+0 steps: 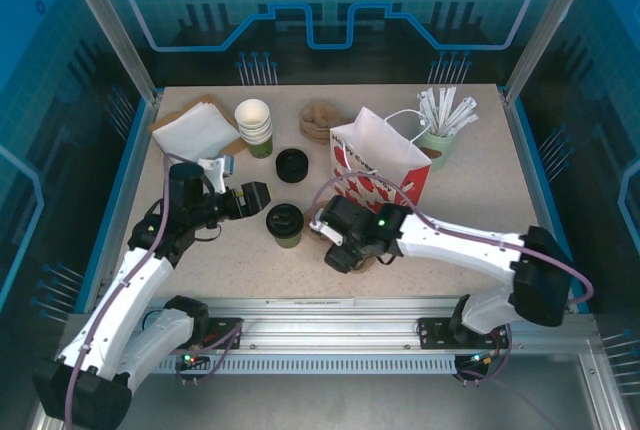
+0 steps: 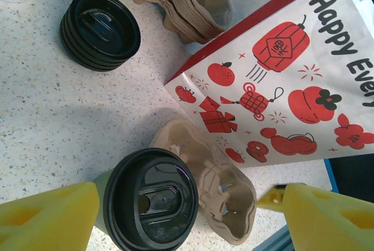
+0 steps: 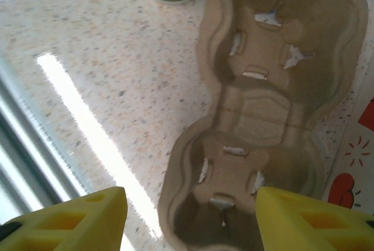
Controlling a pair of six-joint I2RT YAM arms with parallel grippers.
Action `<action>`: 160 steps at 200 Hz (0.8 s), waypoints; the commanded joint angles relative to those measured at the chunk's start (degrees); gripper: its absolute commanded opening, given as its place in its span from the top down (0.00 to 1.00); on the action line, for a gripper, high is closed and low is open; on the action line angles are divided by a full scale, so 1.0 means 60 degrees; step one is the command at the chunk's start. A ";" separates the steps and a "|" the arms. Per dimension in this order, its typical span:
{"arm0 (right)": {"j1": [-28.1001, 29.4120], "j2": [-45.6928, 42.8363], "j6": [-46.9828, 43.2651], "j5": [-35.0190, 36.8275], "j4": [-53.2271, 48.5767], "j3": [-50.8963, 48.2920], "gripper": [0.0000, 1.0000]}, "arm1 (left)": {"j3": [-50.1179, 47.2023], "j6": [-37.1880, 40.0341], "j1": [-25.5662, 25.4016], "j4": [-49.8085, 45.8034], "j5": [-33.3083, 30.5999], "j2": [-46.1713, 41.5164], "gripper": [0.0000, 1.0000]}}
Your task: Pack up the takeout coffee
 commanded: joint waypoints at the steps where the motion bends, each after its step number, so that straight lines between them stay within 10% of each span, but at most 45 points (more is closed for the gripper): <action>1: -0.0541 0.0546 0.0299 -0.0273 -0.0075 0.0588 0.40 | -0.0163 0.0000 0.0077 -0.0234 0.0374 -0.0176 0.17; 160: -0.1463 0.2676 0.0231 -0.0502 -0.0597 0.1652 0.49 | -0.0223 0.0103 0.0076 -0.0130 0.0321 -0.0471 0.17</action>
